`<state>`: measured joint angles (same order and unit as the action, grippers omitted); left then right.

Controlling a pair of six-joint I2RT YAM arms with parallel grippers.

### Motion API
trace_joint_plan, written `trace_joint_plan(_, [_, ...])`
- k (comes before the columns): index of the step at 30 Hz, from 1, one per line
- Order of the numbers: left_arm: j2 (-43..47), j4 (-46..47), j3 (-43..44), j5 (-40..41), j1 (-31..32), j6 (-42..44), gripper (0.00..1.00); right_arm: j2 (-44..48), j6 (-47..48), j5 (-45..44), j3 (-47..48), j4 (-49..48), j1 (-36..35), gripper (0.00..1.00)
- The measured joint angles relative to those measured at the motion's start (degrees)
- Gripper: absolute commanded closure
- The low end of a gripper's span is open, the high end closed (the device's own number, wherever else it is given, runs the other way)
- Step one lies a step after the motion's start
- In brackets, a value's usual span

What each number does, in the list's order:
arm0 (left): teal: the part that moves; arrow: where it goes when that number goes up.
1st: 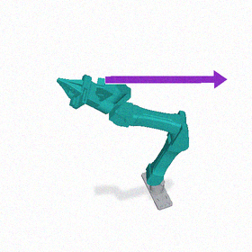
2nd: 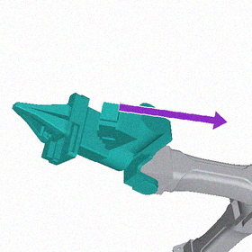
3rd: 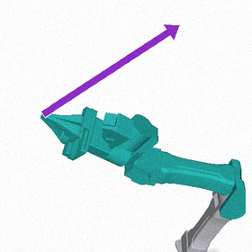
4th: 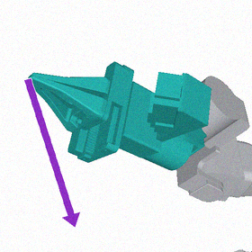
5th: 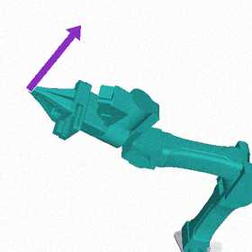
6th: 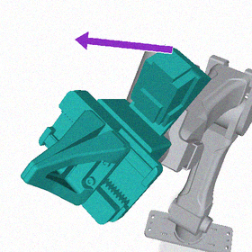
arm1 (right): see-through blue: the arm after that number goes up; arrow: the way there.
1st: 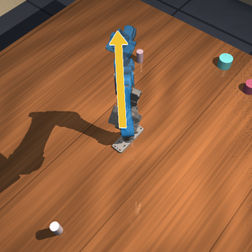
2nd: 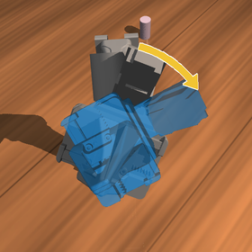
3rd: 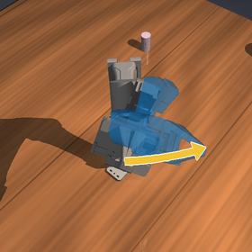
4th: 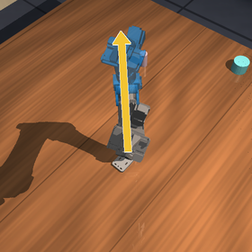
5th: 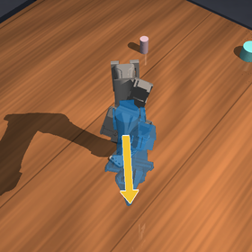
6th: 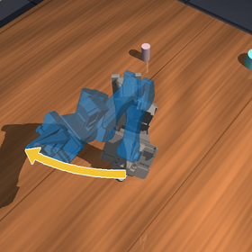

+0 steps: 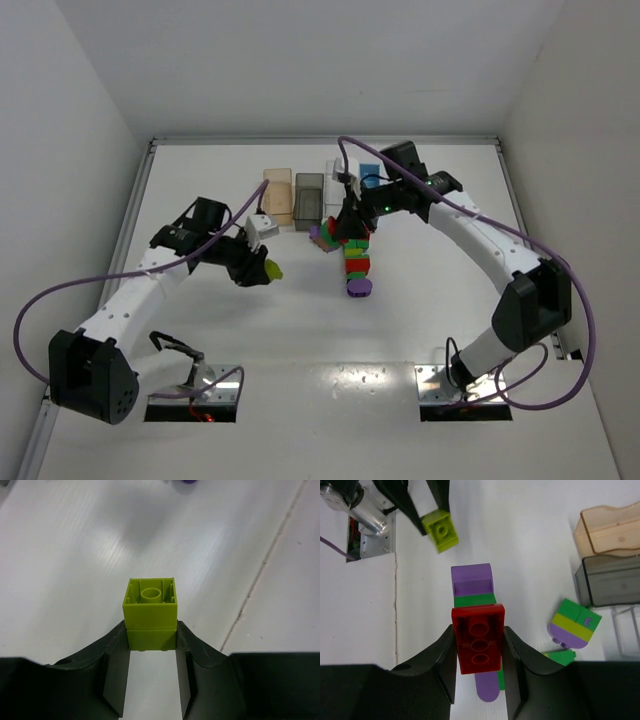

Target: Sort the legos into containers by color

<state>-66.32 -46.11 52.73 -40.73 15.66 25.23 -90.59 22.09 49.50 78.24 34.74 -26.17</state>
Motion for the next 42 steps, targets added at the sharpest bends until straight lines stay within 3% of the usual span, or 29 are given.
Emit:
trace_joint_plan(6, [6.1, 6.49, -4.63, 8.59, -2.29, -6.75, 0.98, 3.8, 0.44, -3.48, -8.61, -0.46, -0.59, 0.93])
trace_joint_plan(14, [7.65, 10.64, -4.79, 10.91, -2.89, -12.39, 0.98, 1.53, 3.93, -12.35, -18.45, -2.56, -8.48, 0.9])
trace_joint_plan(19, [5.51, 9.53, -2.82, 9.57, -4.68, -13.9, 0.92, -4.92, 4.68, -17.0, -18.23, -6.71, -10.8, 0.57])
trace_joint_plan(21, [4.81, 8.52, -1.51, 8.15, -5.55, -13.77, 0.92, -6.21, 4.57, -18.01, -18.21, -8.26, -11.13, 0.49])
trace_joint_plan(22, [4.57, 8.13, -1.09, 7.39, -5.86, -13.7, 0.92, -6.58, 4.46, -18.18, -18.18, -8.94, -11.13, 0.39])
trace_joint_plan(23, [4.39, 7.76, -0.81, 6.58, -6.12, -13.6, 0.92, -6.78, 4.2, -18.12, -18.03, -9.29, -11.15, 0.37])
trace_joint_plan(42, [-0.22, -6.23, 4.85, -6.47, -8.92, 2.38, 0.92, -8.92, -6.12, 5.33, 6.25, -9.03, -11.23, 0.38])
